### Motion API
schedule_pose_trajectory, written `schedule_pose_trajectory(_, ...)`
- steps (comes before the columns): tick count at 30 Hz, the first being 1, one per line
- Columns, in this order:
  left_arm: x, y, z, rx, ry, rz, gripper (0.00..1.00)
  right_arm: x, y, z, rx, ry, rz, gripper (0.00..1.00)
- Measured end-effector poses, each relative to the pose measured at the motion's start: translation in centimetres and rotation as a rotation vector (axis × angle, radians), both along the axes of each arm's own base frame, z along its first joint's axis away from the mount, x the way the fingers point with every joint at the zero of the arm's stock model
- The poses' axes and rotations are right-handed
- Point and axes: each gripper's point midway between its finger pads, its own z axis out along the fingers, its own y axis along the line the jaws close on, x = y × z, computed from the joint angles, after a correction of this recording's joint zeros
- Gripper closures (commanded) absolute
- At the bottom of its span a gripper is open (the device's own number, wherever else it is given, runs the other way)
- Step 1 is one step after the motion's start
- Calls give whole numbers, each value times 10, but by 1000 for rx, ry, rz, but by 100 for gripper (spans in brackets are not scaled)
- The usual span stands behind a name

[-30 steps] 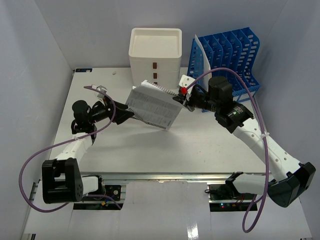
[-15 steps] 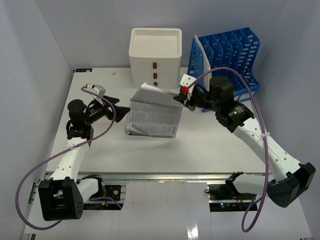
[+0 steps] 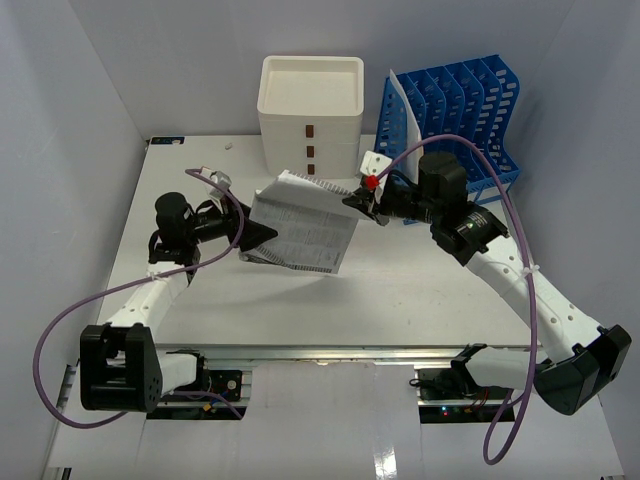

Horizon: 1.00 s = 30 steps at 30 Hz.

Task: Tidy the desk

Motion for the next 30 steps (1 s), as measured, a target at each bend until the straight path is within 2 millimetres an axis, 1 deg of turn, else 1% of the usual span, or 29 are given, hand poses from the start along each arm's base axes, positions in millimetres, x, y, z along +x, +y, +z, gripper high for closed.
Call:
schedule_pose_trajectory(2, -2, -2, -1, -30, 36, -9, 82, -1, 1, -7, -5, 12, 9, 92)
schedule_pose_trajectory(4, -3, -3, -3, -62, 95, -9, 90, -2, 1, -17, -17, 26, 13, 91)
schedule_pose_trajectory(7, 2, -4, -9, -104, 214, 10, 100, -3, 0, -32, -38, 35, 19, 87)
schedule_pose_trajectory(9, 5, -4, -15, -125, 293, 26, 100, -4, 0, -39, -50, 35, 27, 72)
schedule_pose_trajectory(10, 6, -4, -17, -135, 327, 34, 100, -5, 1, -42, -55, 33, 32, 62)
schedule_pose_trajectory(12, 9, -4, -18, -147, 360, 55, 100, -10, 3, -44, -64, 19, 56, 35)
schedule_pose_trajectory(13, 11, -3, -18, -151, 364, 65, 100, -14, 5, -46, -73, 7, 78, 29)
schedule_pose_trajectory(14, 14, -3, -16, -153, 363, 76, 100, -21, 9, -48, -81, 1, 107, 19)
schedule_pose_trajectory(15, 17, -2, -14, -155, 356, 88, 100, -30, 14, -49, -89, -7, 147, 11)
schedule_pose_trajectory(16, 20, -2, -11, -157, 347, 98, 100, -40, 19, -51, -98, -16, 190, 10)
schedule_pose_trajectory(17, 23, -1, -6, -157, 333, 104, 100, -50, 24, -53, -108, -24, 240, 7)
schedule_pose_trajectory(19, 28, -1, 4, -157, 294, 108, 100, -69, 29, -59, -127, -31, 329, 4)
schedule_pose_trajectory(21, 33, -1, 16, -154, 242, 112, 100, -80, 31, -63, -140, -33, 380, 2)
schedule_pose_trajectory(22, 36, 0, 21, -151, 210, 114, 100, -81, 30, -65, -146, -37, 386, 1)
schedule_pose_trajectory(25, 40, 1, 38, -136, 106, 102, 100, -78, 28, -66, -169, -56, 381, 4)
schedule_pose_trajectory(27, 37, 0, 44, -118, 54, 68, 100, -72, 28, -61, -176, -90, 371, 6)
schedule_pose_trajectory(30, 27, -3, 46, -88, 6, 12, 100, -60, 27, -53, -191, -147, 350, 7)
